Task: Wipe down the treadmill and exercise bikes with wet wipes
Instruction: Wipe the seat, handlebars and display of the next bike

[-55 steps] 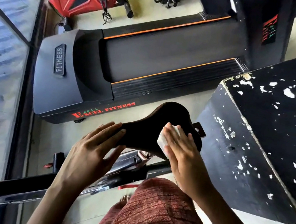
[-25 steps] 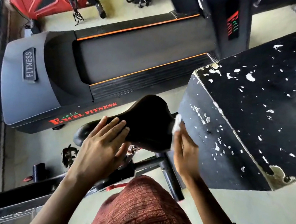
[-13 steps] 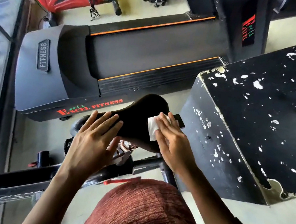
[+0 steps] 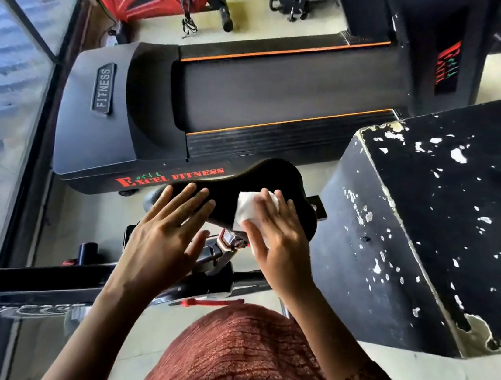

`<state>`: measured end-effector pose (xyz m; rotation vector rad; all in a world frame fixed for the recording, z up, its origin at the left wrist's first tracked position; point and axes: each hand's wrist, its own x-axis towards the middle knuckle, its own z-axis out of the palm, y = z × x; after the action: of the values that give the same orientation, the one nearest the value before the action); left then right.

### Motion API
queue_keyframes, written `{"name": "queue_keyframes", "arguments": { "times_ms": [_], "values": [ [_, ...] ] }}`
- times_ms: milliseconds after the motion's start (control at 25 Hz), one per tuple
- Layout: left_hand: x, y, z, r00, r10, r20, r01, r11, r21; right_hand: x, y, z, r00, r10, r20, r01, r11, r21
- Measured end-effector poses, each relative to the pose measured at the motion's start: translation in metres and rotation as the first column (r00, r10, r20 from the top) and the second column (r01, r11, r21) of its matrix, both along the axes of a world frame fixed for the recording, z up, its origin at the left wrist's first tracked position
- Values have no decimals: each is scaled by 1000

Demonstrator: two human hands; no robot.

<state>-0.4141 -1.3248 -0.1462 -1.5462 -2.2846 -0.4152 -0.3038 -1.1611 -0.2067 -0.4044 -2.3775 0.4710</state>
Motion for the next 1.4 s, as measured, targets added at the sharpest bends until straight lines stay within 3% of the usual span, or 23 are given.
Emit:
{"name": "queue_keyframes", "arguments": {
  "times_ms": [80, 200, 360, 440, 640, 720, 840, 960, 1160, 1400],
  "values": [
    [0, 0, 0, 1000, -6, 2, 6, 1000, -2, -15, -6, 10, 992, 130, -7, -130, 989, -65],
    [-1, -2, 0, 1000, -5, 14, 5, 1000, -2, 1, 6, 7, 956, 293, 12, -293, 956, -8],
    [0, 3, 0, 1000, 7, 18, -7, 999, 35, 15, 26, 6, 998, 54, 41, -45, 980, -192],
    [0, 9, 1, 999, 29, 18, -31, 997, 78, -10, 22, 14, 992, -47, 116, 70, 977, -200],
    [-5, 12, 9, 991, 132, 36, -135, 983, 120, -34, 10, 27, 965, 239, 111, -190, 924, -331],
    [-4, 7, 15, 985, 161, 59, -168, 976, 140, -16, 12, 24, 970, 217, 106, -169, 925, -341],
    [6, -5, 26, 970, 195, 147, -217, 963, 160, 1, -10, 31, 991, 79, 108, -56, 978, -203],
    [18, -36, 44, 906, 273, 324, -345, 919, 190, -9, -43, 61, 988, 153, 9, -149, 973, -177],
    [41, -131, 75, 712, 438, 549, -622, 757, 203, -24, -121, 121, 908, 377, -184, -420, 823, -382],
    [100, -257, 112, 618, 566, 545, -776, 551, 307, -20, -249, 157, 719, 669, -190, -673, 601, -431]
  ]
}}
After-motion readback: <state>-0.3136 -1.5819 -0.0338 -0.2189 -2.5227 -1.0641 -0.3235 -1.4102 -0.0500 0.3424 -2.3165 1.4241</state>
